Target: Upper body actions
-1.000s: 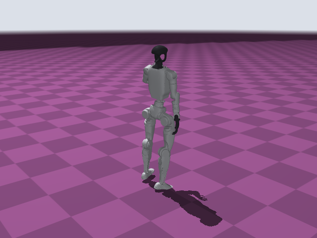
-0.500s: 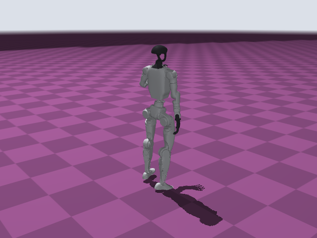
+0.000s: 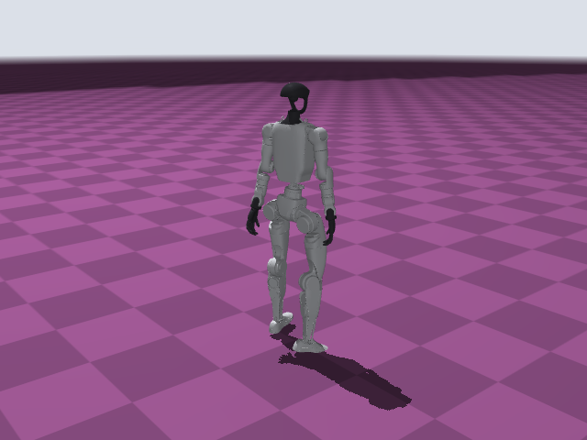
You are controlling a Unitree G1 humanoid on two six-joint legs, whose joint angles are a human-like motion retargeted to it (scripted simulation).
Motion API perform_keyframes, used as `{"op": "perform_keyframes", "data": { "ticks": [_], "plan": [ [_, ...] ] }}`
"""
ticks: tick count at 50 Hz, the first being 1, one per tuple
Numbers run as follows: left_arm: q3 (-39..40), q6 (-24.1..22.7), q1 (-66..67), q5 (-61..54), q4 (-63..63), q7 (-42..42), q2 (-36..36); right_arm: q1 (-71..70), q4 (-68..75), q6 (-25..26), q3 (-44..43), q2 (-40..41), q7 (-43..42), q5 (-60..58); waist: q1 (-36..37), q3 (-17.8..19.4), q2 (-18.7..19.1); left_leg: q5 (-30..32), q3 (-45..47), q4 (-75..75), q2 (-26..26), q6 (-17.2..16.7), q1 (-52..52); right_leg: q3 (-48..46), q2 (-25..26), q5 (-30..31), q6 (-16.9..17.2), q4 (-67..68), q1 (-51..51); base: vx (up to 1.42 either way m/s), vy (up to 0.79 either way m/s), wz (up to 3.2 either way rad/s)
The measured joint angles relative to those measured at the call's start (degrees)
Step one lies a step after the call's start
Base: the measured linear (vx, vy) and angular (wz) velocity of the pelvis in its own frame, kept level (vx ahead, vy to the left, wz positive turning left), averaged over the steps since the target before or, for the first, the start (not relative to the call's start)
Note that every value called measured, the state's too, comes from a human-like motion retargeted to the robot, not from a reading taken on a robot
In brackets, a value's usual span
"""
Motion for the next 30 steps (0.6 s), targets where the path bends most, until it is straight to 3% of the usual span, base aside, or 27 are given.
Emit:
{"op": "perform_keyframes", "data": {
  "ticks": [5,10,15,20,23,27,30],
  "plan": [
    [3.81,-1.29,1.20,-9.08,-0.82,-5.73,0.32,-0.22,-1.60,-0.81,2.13,0.09,-1.04,-0.56,2.53,2.24,-0.05,-0.55,1.88,-0.18,0.75,0.35,0.70,3.84,0.38,-1.64,0.90,6.02,-2.89,0.02,0.04,-0.41],
    [1.74,3.16,-0.79,-0.88,-2.66,-14.94,3.35,-1.58,-2.84,-0.87,3.84,0.80,-2.29,-0.66,2.83,5.73,-0.24,-0.57,2.42,-0.27,1.76,0.65,2.12,4.68,1.41,-0.12,0.61,9.92,-3.30,-0.01,-0.01,-0.05],
    [-1.30,2.79,-3.09,7.51,-6.86,-17.87,5.11,-2.72,-3.83,-0.61,6.10,0.73,-4.07,-3.03,2.80,6.38,-0.48,-0.49,2.46,-0.31,2.64,0.81,2.04,8.12,2.22,1.59,2.41,10.85,-4.60,-0.03,-0.05,-0.06],
    [-3.95,1.07,-5.61,10.90,-11.63,-15.16,5.55,-3.04,-4.22,-1.05,8.16,0.20,-4.49,-8.89,3.63,5.67,-0.52,-0.49,3.09,-0.19,3.77,0.55,1.78,4.59,0.07,-0.18,-2.67,8.80,-4.38,-0.02,-0.09,-0.18],
    [-4.46,0.50,-7.59,10.51,-13.38,-13.90,4.96,-2.77,-3.66,-1.03,8.19,0.24,-2.77,-9.51,4.78,5.28,-0.66,-0.46,2.83,0.00,4.14,0.20,1.80,2.74,-1.08,2.41,-6.04,6.03,-3.44,-0.01,-0.10,-0.10],
    [-4.08,-0.09,-9.19,7.33,-14.33,-14.44,3.83,-2.37,-3.02,-0.72,8.12,0.53,-1.59,-9.44,5.26,4.56,-1.81,-0.25,2.95,0.03,3.41,-0.31,1.76,1.64,-2.21,4.62,-1.37,1.60,-1.49,-0.04,-0.19,-0.03],
    [-3.93,-0.47,-9.58,4.39,-14.37,-15.44,3.36,-2.19,-2.99,-0.69,7.94,0.83,-1.03,-9.21,4.51,3.99,-2.18,0.23,2.68,0.07,3.29,-0.84,1.54,-2.28,-2.36,4.37,-0.23,-1.15,0.14,-0.04,-0.18,0.13]
  ]
}}
